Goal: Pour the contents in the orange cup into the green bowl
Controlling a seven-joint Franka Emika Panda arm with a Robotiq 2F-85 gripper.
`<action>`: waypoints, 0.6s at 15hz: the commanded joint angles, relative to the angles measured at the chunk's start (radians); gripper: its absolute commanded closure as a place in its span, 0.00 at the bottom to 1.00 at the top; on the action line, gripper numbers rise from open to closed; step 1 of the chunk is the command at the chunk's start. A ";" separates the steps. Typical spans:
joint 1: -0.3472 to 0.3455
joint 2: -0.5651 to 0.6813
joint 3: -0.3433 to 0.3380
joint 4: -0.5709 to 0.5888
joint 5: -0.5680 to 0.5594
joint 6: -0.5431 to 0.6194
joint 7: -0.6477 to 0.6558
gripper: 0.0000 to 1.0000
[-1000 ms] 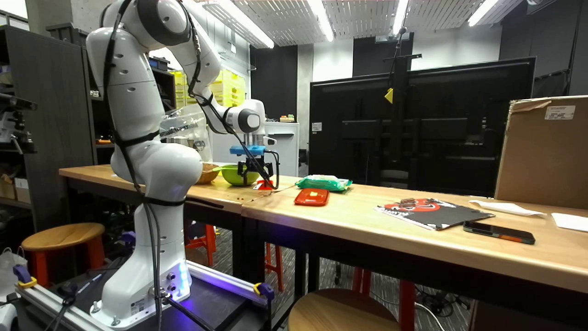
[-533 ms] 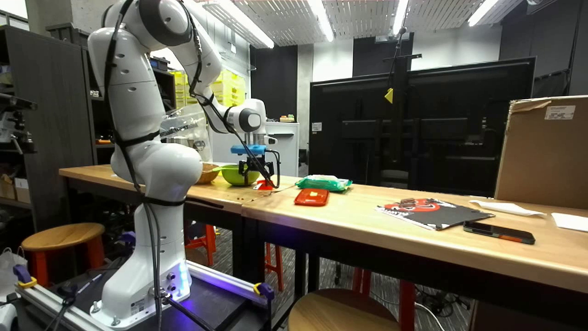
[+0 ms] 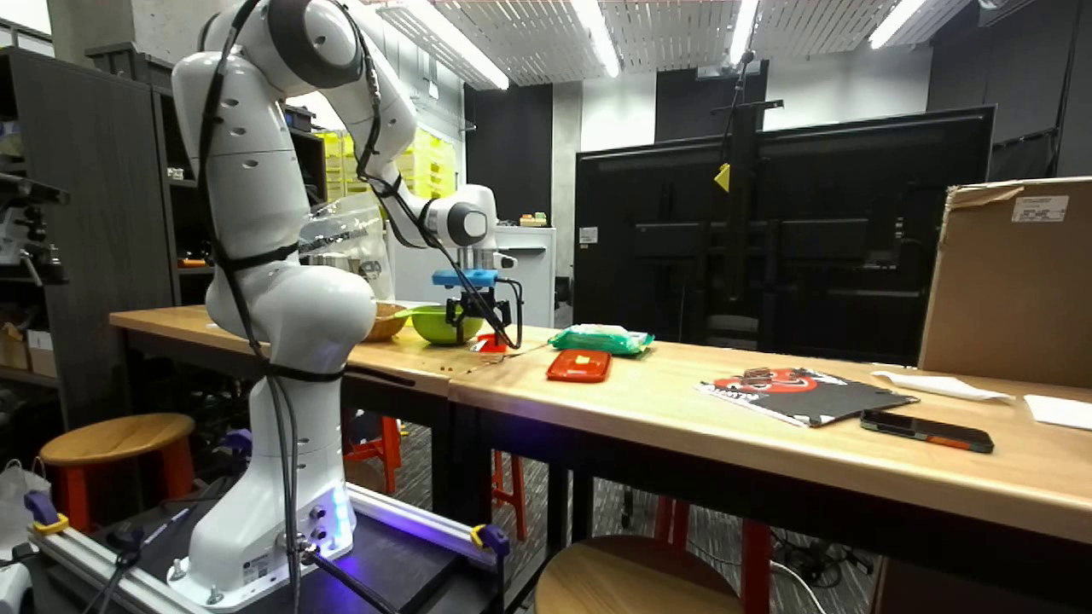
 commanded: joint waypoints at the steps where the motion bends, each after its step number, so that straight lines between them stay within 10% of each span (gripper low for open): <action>1: -0.006 0.019 -0.004 0.027 0.023 -0.009 -0.033 0.30; 9: -0.010 0.027 -0.004 0.036 0.026 -0.012 -0.034 0.91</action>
